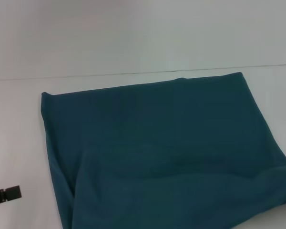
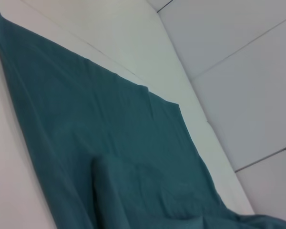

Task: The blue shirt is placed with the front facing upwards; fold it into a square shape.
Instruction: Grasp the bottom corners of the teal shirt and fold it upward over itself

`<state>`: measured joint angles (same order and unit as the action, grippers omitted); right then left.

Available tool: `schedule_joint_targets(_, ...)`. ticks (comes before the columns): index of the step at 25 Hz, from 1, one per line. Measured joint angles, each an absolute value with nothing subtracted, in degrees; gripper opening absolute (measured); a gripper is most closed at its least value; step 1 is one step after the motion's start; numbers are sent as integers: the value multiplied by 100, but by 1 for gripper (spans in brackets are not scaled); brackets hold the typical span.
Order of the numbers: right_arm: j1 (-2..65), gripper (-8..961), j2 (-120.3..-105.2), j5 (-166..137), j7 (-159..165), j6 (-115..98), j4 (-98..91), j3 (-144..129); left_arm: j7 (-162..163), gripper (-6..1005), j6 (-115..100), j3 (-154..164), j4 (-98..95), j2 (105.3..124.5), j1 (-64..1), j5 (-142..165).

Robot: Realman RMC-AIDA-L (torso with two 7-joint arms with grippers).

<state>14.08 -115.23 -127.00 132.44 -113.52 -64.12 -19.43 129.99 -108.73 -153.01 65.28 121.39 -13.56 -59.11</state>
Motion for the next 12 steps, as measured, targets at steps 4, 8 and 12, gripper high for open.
schedule_joint_targets(4,1487,50,-11554,-12721,13227,-11333,-6397,-1951,12642,25,-10843,-14957,6558,12228,-1393,-5900)
schedule_joint_targets(8,1554,50,-11547,-12725,13211,-11299,-6235,-1966,11569,40,-10710,-14640,6729,12458,-1384,-5978)
schedule_joint_targets(12,1605,49,-11439,-12727,13149,-11148,-5921,-1974,10695,56,-10705,-14413,6973,12462,-1095,-6479)
